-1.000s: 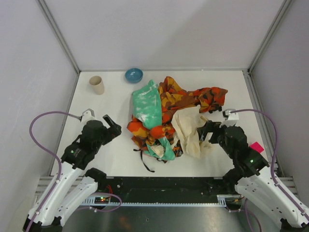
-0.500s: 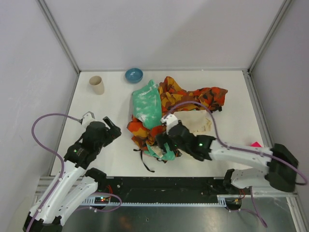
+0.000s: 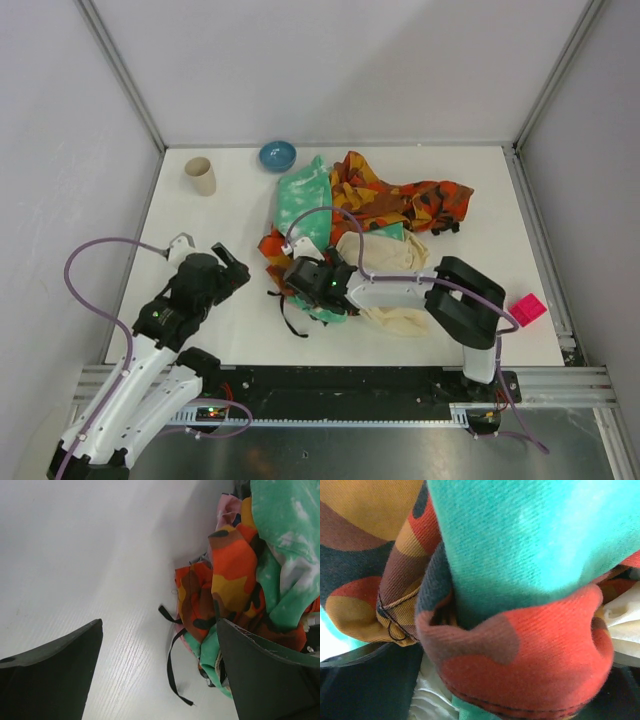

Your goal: Pick out a specific cloth from the pile

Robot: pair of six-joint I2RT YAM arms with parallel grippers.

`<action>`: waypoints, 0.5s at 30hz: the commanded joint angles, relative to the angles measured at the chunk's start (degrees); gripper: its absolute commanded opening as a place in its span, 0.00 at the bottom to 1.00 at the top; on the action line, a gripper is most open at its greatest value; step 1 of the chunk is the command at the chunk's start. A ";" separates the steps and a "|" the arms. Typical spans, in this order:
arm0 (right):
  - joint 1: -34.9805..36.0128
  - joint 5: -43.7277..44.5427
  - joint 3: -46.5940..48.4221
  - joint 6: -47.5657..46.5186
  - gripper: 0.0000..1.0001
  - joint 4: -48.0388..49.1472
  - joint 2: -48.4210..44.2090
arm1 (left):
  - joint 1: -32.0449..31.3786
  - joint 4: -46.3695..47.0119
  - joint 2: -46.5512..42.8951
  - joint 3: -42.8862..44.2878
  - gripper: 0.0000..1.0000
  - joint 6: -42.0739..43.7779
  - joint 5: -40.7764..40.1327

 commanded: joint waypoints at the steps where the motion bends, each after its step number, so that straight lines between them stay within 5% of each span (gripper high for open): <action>1: -2.45 2.13 0.83 1.07 0.92 -9.35 8.85 | -0.23 0.53 0.22 -0.42 1.00 -1.42 -2.41; 6: -3.89 6.05 1.17 2.99 0.36 -11.58 9.85 | -0.27 0.48 -0.95 -0.21 1.00 -1.54 -2.95; 9: -4.64 13.12 2.18 1.93 0.13 -12.78 6.88 | -0.26 0.47 -1.86 -0.27 1.00 -1.72 -3.39; 11: -5.27 19.00 3.38 -0.39 0.04 -12.60 3.22 | -0.23 0.42 -2.35 -0.20 1.00 -1.83 -3.68; 15: -7.32 28.00 4.38 -11.54 0.00 -0.87 -6.61 | -0.26 0.46 -2.73 0.23 1.00 -1.89 -4.38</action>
